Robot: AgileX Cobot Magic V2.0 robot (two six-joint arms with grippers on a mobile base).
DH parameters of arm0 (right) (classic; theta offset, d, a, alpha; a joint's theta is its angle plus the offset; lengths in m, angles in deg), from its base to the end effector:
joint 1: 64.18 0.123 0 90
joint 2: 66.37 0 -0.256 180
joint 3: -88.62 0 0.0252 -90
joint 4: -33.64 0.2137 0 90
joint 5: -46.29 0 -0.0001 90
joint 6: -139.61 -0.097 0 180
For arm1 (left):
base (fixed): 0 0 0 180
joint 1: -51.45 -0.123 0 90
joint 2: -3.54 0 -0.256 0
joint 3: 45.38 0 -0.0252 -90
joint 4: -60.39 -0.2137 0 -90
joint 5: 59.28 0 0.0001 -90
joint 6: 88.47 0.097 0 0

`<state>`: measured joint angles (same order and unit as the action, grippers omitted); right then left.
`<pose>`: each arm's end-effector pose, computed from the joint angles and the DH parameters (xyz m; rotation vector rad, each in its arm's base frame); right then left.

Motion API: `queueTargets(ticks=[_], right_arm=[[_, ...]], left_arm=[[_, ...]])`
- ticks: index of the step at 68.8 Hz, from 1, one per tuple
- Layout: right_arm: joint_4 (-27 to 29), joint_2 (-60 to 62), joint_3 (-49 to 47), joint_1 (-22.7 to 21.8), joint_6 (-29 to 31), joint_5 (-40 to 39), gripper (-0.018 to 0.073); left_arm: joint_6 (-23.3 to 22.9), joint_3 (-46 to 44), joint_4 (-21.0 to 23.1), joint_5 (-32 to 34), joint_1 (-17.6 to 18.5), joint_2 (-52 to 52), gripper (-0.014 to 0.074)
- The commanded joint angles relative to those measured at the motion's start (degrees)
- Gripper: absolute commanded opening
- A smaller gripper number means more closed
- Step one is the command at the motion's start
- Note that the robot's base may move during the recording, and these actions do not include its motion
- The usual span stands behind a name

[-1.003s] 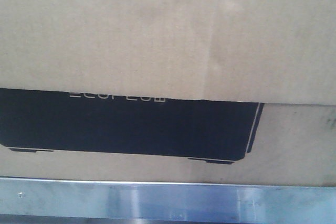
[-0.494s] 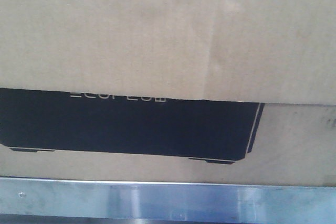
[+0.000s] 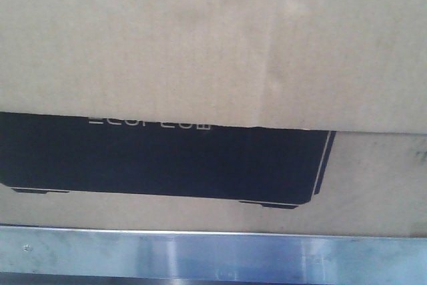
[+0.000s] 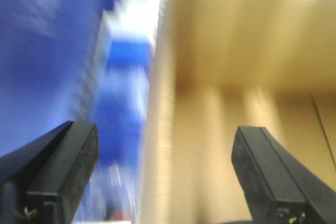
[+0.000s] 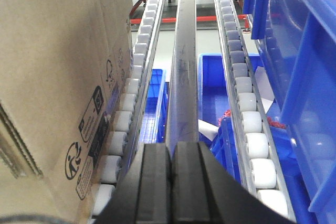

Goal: Grab box from left shelf to table start

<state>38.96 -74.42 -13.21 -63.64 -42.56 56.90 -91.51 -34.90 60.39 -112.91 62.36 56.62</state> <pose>0.0544 0.0022 0.1865 0.0883 1.6883 0.1183 0.1105 -0.0213 0.4010 0.1406 2.0439 -0.1519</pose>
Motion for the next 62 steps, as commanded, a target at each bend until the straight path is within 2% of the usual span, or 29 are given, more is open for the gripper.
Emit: queueTargets(ticks=[1, 11, 28, 46, 57, 62], right_arm=[[-0.24, 0.54, 0.09, -0.04, 0.02, -5.31, 0.0057], [-0.24, 0.54, 0.09, -0.04, 0.02, -5.31, 0.0057], [-0.24, 0.54, 0.09, -0.04, 0.02, -5.31, 0.0057], [-0.24, 0.54, 0.09, -0.04, 0.02, -6.51, 0.0057], [-0.24, 0.54, -0.06, -0.04, 0.02, -11.81, 0.0057], [-0.19, 0.54, -1.56, -0.04, 0.02, -11.78, 0.0057]], left_arm=[[-0.24, -5.63, 0.48, -1.63, 0.65, 4.94, 0.0434], [-0.24, -12.5, -0.42, -7.95, 0.65, 12.76, 0.0433], [-0.24, -20.35, -0.54, -13.47, 0.65, 23.39, 0.0433], [-0.24, -22.16, -1.69, -15.02, 0.65, 29.17, 0.0433], [-0.24, -22.16, -1.69, -15.11, 0.65, 30.84, 0.0433], [-0.24, -22.16, -1.69, -15.11, 0.65, 31.2, 0.0433]])
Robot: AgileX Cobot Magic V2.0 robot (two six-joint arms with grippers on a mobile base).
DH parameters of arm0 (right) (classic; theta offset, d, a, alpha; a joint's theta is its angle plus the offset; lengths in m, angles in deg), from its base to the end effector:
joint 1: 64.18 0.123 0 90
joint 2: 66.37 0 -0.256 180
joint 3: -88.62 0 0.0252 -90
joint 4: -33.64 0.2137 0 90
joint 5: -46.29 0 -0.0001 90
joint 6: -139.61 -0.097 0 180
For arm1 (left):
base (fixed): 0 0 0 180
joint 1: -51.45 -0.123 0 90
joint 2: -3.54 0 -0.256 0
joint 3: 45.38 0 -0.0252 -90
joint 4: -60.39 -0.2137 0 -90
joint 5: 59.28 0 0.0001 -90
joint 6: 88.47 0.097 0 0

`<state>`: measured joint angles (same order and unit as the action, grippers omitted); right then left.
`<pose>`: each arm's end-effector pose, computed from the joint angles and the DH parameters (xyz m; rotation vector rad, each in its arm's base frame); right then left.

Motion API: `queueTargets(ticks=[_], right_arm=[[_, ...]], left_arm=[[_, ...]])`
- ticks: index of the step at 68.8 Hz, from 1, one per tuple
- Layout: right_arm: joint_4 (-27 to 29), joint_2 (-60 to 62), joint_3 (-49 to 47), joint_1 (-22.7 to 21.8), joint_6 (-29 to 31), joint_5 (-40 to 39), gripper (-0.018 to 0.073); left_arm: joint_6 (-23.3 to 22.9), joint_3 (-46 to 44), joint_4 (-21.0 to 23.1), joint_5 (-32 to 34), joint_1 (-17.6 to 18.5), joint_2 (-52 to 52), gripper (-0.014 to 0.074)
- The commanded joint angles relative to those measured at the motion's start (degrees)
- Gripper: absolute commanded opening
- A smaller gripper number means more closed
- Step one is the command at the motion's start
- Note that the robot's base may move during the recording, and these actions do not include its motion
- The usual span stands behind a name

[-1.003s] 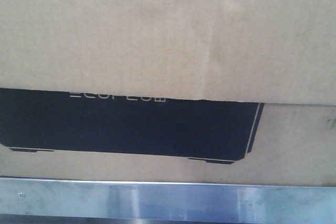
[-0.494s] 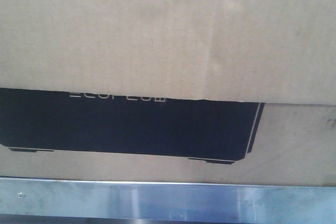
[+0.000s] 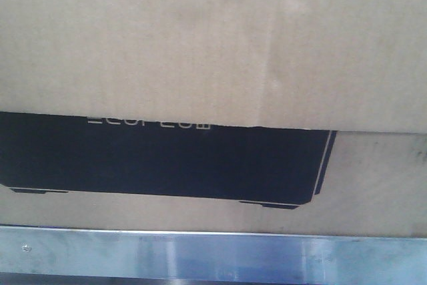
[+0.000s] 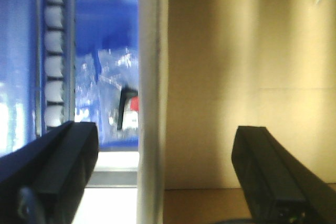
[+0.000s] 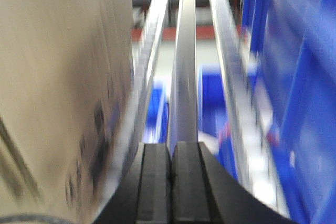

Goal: Grab box from left shelf to table start

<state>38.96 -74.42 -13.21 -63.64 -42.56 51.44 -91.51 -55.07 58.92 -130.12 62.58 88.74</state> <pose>0.0551 0.0013 0.1957 0.0899 1.5930 0.1154 0.2289 -0.0426 0.3752 0.1816 2.5485 -0.0613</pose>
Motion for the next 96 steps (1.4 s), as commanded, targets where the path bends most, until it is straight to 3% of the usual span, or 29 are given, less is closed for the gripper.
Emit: queueTargets(ticks=[1, 11, 16, 32, 37, 61, 77, 96], right_arm=[[-0.19, 0.54, -2.32, -0.04, 0.02, -6.05, 0.0057], [-0.19, 0.35, -10.11, -0.04, 0.02, 1.42, 0.0063], [-0.19, -0.62, -14.43, -0.04, 0.02, 5.45, 0.0111], [-0.24, -9.21, -26.3, -0.04, 0.07, 10.6, 0.0559], [-0.24, -12.18, -29.76, -0.04, 0.07, 12.89, 0.0608], [0.21, -27.57, -47.9, 0.02, 0.19, 27.29, 0.0604], [7.15, -39.0, -58.64, 0.02, 7.38, 38.76, 0.0604], [8.84, -51.96, -66.77, 0.02, 7.63, 47.12, 0.0604]], left_arm=[[-0.24, -1.99, -0.22, 2.1, 0.43, -0.92, 0.0433], [-0.24, -1.99, -0.78, 1.71, 0.43, -0.56, 0.0433], [-0.24, -1.99, -0.91, 1.71, 0.43, -0.56, 0.0433], [-0.24, -1.99, -1.04, 0.53, 0.43, -0.56, 0.0433], [-0.24, -1.99, -1.14, 0.54, 0.43, -0.56, 0.0433], [-0.24, -1.99, -2.72, -2.95, 0.43, -0.56, 0.0433], [-0.24, -1.99, -3.1, -3.65, 0.43, -0.56, 0.0433], [-0.24, 0.62, -3.1, -3.73, 0.43, -0.69, 0.0433]])
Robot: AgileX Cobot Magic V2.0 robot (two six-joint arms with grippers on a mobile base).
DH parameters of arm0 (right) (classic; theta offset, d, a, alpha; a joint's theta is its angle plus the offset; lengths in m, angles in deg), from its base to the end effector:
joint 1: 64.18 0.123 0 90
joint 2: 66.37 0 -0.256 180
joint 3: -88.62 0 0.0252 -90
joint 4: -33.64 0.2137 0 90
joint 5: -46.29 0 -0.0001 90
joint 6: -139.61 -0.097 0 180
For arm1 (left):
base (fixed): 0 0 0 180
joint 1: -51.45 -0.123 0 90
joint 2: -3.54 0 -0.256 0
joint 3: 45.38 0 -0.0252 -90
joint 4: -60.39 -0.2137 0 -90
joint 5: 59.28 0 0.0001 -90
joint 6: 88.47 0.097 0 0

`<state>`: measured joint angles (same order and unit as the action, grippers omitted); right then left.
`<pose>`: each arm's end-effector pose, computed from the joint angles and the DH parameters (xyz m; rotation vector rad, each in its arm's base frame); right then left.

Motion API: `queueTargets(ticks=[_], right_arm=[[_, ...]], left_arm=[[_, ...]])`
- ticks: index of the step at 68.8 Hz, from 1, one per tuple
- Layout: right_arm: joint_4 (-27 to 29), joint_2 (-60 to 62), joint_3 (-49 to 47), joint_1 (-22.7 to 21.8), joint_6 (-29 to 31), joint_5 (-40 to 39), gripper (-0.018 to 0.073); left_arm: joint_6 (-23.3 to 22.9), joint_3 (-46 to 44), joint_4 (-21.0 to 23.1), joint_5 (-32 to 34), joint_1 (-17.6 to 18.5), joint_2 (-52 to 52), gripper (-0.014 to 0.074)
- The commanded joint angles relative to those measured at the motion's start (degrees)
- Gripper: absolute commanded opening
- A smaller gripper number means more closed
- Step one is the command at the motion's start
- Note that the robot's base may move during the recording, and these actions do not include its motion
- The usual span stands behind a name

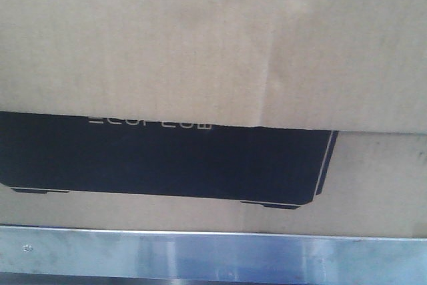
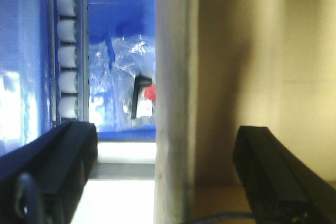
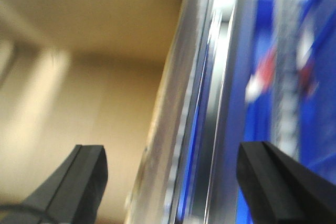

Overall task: Grab box from left shelf to table start
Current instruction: 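Lift the box with both grippers and pull it off the roller shelf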

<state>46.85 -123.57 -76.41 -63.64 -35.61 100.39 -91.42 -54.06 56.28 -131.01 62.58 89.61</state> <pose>0.1344 0.0192 0.3721 -0.0570 2.1880 0.2393 0.2320 -0.0389 0.3666 0.1901 2.5911 0.0079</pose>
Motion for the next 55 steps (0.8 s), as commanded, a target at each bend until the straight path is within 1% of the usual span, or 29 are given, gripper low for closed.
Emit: queueTargets(ticks=[1, 8, 23, 40, 55], right_arm=[[0.95, -3.22, -4.02, 0.02, 0.68, -1.6, 0.0604], [0.95, -5.73, -5.68, 0.48, 0.68, -1.03, 0.0604], [0.88, -10.36, -7.17, 3.89, 0.57, -1.86, 0.0604], [0.88, -15.76, -7.17, 3.91, -1.46, -1.79, 0.0604], [0.88, -19.89, -9.67, 4.04, -3.46, 1.87, 0.0604]], left_arm=[[-0.33, -0.21, -0.46, -2.84, 0.43, -1.56, 0.0433], [-0.33, 0.62, -0.46, -2.84, 0.43, -1.56, 0.0433], [-0.33, 0.76, -0.46, -2.45, 0.43, -1.56, 0.0433], [-0.33, 0.76, -0.46, -2.45, 0.43, -1.56, 0.0433], [-0.33, 0.76, -0.46, -2.66, 0.43, -1.56, 0.0433]])
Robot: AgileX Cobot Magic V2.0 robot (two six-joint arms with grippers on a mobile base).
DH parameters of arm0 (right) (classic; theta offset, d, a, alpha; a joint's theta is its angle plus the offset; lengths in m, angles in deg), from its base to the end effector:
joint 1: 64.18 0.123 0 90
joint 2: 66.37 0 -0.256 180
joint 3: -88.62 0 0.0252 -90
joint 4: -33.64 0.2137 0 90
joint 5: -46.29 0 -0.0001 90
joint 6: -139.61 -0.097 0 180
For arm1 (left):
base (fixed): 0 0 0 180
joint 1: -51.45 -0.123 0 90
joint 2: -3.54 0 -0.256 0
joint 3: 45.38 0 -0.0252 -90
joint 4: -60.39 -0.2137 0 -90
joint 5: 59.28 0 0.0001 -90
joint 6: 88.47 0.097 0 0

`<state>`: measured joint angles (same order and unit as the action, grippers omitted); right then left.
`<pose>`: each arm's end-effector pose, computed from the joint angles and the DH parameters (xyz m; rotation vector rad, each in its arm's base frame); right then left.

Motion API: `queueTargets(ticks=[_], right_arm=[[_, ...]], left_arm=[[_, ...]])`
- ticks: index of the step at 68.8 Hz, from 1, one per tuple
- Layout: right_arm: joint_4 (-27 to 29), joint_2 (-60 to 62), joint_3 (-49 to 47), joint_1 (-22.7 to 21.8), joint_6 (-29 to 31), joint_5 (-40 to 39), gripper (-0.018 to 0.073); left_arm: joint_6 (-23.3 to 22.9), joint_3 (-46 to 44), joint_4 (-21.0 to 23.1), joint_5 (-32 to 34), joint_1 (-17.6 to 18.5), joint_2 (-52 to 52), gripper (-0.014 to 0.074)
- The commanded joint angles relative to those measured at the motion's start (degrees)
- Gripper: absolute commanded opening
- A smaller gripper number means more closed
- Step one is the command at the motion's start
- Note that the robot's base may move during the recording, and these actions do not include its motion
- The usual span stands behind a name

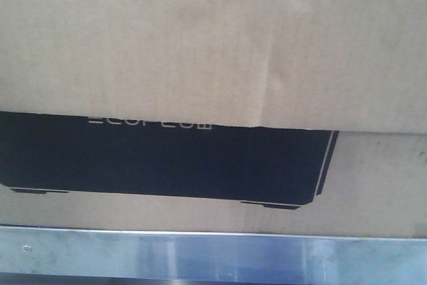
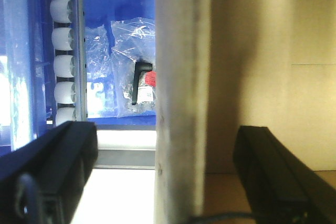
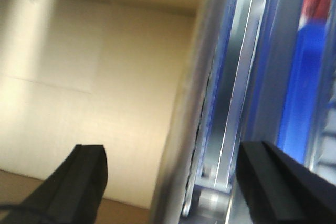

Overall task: Grab box from left shelf to table start
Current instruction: 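Lift the box with both grippers and pull it off the roller shelf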

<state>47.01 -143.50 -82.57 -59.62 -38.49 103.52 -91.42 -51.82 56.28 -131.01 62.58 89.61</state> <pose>0.2101 0.0357 0.3373 -0.0641 2.4881 0.3169 0.2314 -0.0388 0.3567 0.1948 2.6296 0.0142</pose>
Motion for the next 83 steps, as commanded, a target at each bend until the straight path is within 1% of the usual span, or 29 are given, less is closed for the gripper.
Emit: queueTargets(ticks=[1, 7, 11, 22, 27, 34, 42, 49, 53, 60, 61, 63, 64, 67, 69, 70, 74, 79, 80, 83], right_arm=[[0.73, -0.2, -3.86, 0.07, -0.58, -0.88, 0.0604], [0.25, -1.49, -6.07, 0.81, -0.85, 0.62, 0.0604], [-1.24, -2.41, -7.57, 1.63, -1.9, 2.14, 0.0604], [-10.94, -5.2, -11.07, 5.35, -8.1, 7.71, 0.0604], [-13.98, -6.41, -12.29, 7.05, -10.13, 9.58, 0.0604], [-14.96, -7.32, -13.28, 8.39, -11.65, 9.59, 0.0604], [-15.52, -7.58, -13.49, 8.44, -12.9, 9.34, 0.0599], [-16.45, -7.58, -13.49, 8.44, -12.97, 8.93, 0.0559], [-16.66, -7.58, -13.49, 8.44, -12.97, 8.7, 0.0505], [-16.66, -7.58, -13.49, 8.44, -12.97, 8.65, 0.0356], [-16.66, -7.58, -13.49, 8.44, -12.97, 8.65, 0.0312], [-16.66, -7.58, -13.43, 8.44, -12.97, 8.58, 0.0252], [-16.66, -7.58, -13.36, 8.44, -12.97, 8.57, 0.0237], [-16.66, -7.64, -13.03, 8.44, -12.97, 8.32, 0.0137], [-16.66, -7.71, -12.48, 8.44, -12.97, 8.02, 0.0063], [-16.66, -7.82, -12.22, 8.44, -12.97, 8.03, 0.0043], [-16.66, -8.28, -11.12, 8.44, -12.97, 8.02, 0.006], [-16.66, -9.19, -9.8, 8.44, -12.97, 8.52, 0.0056], [-16.66, -9.43, -9.64, 8.44, -12.97, 8.66, 0.0056], [-16.66, -10.04, -9.28, 8.44, -12.97, 9.06, 0.0056]], left_arm=[[-0.33, -1.48, -0.46, -2.66, 0.43, -1.56, 0.0433], [-0.33, -1.48, -0.46, -2.66, 0.43, -1.56, 0.0433], [-0.33, -1.48, -0.46, -2.66, 0.43, -1.56, 0.0433], [-0.33, -1.48, -0.46, -2.92, 0.43, -1.56, 0.0433], [-0.33, -1.48, -0.46, -3.0, 0.43, -1.56, 0.0433], [-0.33, -1.48, -0.46, -3.0, 0.43, -1.56, 0.0433], [-0.33, -1.48, -0.46, -3.0, 0.43, -1.56, 0.0433], [-0.33, -1.48, -0.46, -2.82, 0.43, -1.56, 0.0432], [-0.33, -1.48, -0.46, -2.21, 0.43, -1.56, 0.0417], [-0.33, -1.48, -0.46, -1.16, 0.43, -1.56, 0.0337], [-0.33, -1.48, -0.46, -1.03, 0.43, -1.56, 0.0322], [-0.45, -1.48, -0.46, -0.91, 0.43, -1.56, 0.0288], [-0.45, -1.48, -0.46, -0.91, 0.43, -1.56, 0.0279], [-0.67, -1.48, -0.46, -0.91, 0.43, -1.56, 0.021], [-0.67, -1.48, -0.46, -0.91, 0.43, -1.56, 0.0144], [-0.67, -1.48, -0.46, -0.91, 0.43, -1.56, 0.0121], [-0.67, -1.48, -0.29, -0.91, 0.43, -1.56, 0.0022], [-0.79, -1.48, 0.25, -0.91, 0.43, -1.56, -0.0102], [-0.79, -1.48, 0.37, -0.91, 0.43, -1.56, -0.0112], [-0.79, -1.48, 0.86, -0.91, 0.43, -1.56, -0.0088]])
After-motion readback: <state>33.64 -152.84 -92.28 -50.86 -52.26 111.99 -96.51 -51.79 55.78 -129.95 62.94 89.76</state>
